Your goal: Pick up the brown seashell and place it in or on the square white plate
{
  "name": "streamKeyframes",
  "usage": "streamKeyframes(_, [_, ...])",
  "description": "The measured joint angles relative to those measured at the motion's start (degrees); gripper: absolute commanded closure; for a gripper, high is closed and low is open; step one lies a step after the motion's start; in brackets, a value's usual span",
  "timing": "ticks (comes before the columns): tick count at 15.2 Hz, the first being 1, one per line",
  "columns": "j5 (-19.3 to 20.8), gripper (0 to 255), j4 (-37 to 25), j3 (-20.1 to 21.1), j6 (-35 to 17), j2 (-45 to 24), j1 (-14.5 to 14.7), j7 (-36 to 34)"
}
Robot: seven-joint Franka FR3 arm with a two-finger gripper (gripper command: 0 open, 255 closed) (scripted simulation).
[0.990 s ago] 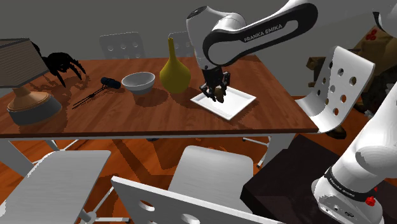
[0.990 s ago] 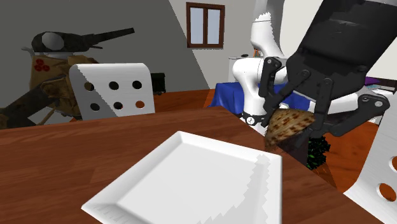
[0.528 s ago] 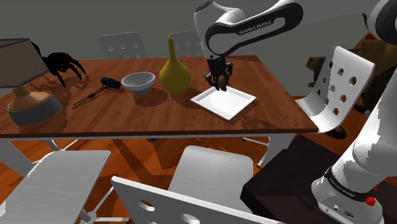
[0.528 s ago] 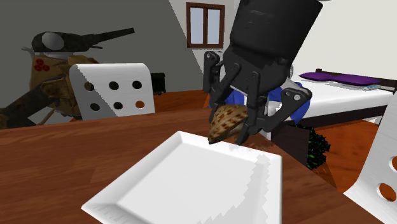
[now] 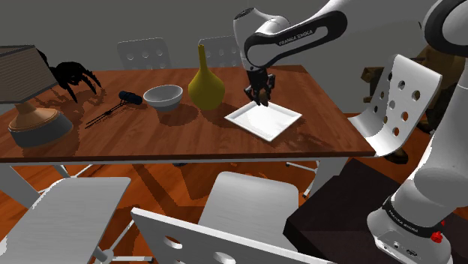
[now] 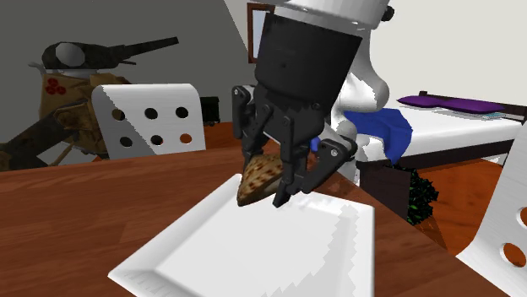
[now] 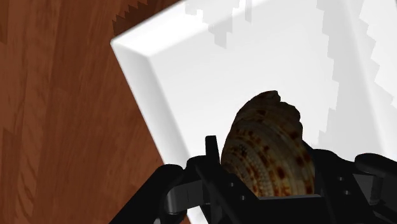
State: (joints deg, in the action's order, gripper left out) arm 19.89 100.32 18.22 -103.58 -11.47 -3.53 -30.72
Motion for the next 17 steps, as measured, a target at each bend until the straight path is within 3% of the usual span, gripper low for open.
streamKeyframes(9, [1.3, 255, 4.3, -0.4, -6.1, -2.1, -0.1, -2.0])
streamKeyframes(16, [1.5, 255, 5.3, -0.4, -7.0, -2.3, 0.0, -2.5])
streamKeyframes(17, [1.5, 0, 5.3, -0.4, -7.0, -2.3, 0.0, -2.5])
